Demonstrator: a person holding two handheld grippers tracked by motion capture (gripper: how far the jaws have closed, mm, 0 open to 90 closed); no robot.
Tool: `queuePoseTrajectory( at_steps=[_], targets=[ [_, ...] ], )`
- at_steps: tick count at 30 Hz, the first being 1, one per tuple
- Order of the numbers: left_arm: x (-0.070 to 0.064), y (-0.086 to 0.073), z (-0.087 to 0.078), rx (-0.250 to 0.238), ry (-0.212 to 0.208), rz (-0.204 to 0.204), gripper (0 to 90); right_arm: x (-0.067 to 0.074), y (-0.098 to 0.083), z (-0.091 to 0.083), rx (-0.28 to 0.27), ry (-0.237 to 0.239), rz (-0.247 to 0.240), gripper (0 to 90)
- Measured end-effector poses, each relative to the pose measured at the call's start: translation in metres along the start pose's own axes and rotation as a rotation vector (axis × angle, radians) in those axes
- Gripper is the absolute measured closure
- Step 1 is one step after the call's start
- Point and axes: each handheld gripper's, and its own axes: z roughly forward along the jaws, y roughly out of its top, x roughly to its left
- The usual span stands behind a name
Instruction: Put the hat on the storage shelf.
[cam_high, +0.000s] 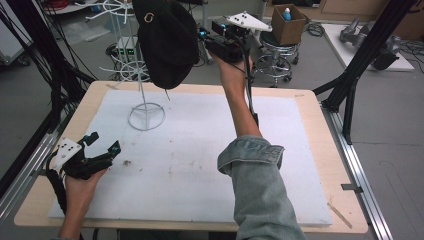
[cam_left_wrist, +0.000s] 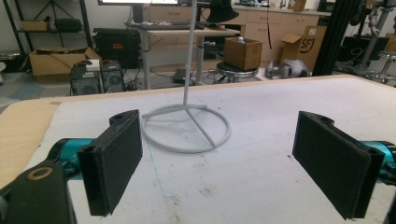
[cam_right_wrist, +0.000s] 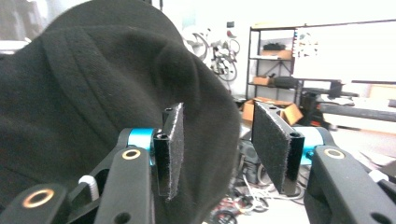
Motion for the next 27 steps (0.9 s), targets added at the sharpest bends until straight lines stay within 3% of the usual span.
queuePoseTrajectory(
  at_steps=[8,10,19,22,23,24,27],
  targets=[
    [-0.001,0.000,0.000,0.005,-0.001,0.000,16.2,-0.004,0.006,-0.019,0.000,-0.040,-0.034,47.8],
    [-0.002,0.000,0.000,0.003,-0.003,-0.001,16.1,-0.006,0.005,-0.027,-0.007,-0.057,-0.040,42.0],
    [-0.002,-0.001,0.001,0.011,-0.005,0.004,16.1,-0.020,-0.016,-0.059,0.009,-0.114,-0.041,31.8],
    [-0.002,-0.001,0.002,0.008,-0.003,0.002,16.1,-0.027,-0.020,-0.066,0.090,-0.122,-0.001,24.6],
    [-0.002,-0.001,0.002,0.008,-0.003,0.002,16.2,-0.027,-0.020,-0.066,0.090,-0.122,-0.001,24.6],
    [-0.003,-0.001,0.002,0.009,-0.002,0.002,16.2,-0.027,-0.025,-0.077,0.037,-0.150,-0.025,24.9],
    [-0.004,-0.002,0.003,0.012,-0.005,0.006,16.2,-0.028,-0.026,-0.082,0.063,-0.161,-0.030,22.3]
  ],
)
